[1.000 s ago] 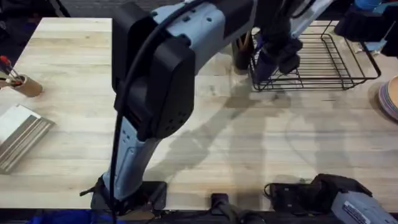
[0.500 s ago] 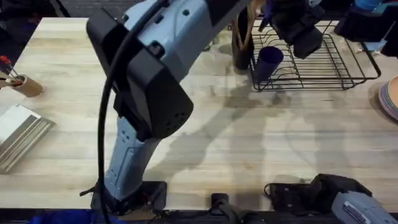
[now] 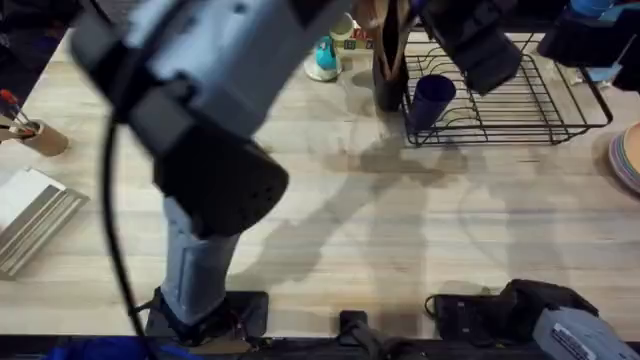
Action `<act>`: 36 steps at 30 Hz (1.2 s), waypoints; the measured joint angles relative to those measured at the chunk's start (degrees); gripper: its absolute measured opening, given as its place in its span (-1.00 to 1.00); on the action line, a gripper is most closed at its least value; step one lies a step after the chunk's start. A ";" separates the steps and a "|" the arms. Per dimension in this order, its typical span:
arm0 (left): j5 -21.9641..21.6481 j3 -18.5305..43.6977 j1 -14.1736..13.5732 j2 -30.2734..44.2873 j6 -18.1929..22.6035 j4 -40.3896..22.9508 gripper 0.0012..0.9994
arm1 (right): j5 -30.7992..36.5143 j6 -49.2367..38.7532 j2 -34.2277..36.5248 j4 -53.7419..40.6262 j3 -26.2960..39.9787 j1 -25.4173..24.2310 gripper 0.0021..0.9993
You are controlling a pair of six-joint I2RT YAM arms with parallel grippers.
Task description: Pick up the cup on the table and put them onto the rack.
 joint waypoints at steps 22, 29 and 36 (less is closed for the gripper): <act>-0.37 -41.53 17.98 -31.72 2.75 16.05 0.99 | -0.04 -0.02 -0.02 0.00 0.00 0.00 0.99; -0.81 -57.16 27.56 -48.36 2.79 24.19 0.99 | -2.17 -0.01 -0.01 0.00 0.00 0.00 0.99; -4.80 -67.67 33.03 -59.12 2.83 25.89 0.99 | -3.68 2.92 -0.02 0.00 0.00 0.00 0.99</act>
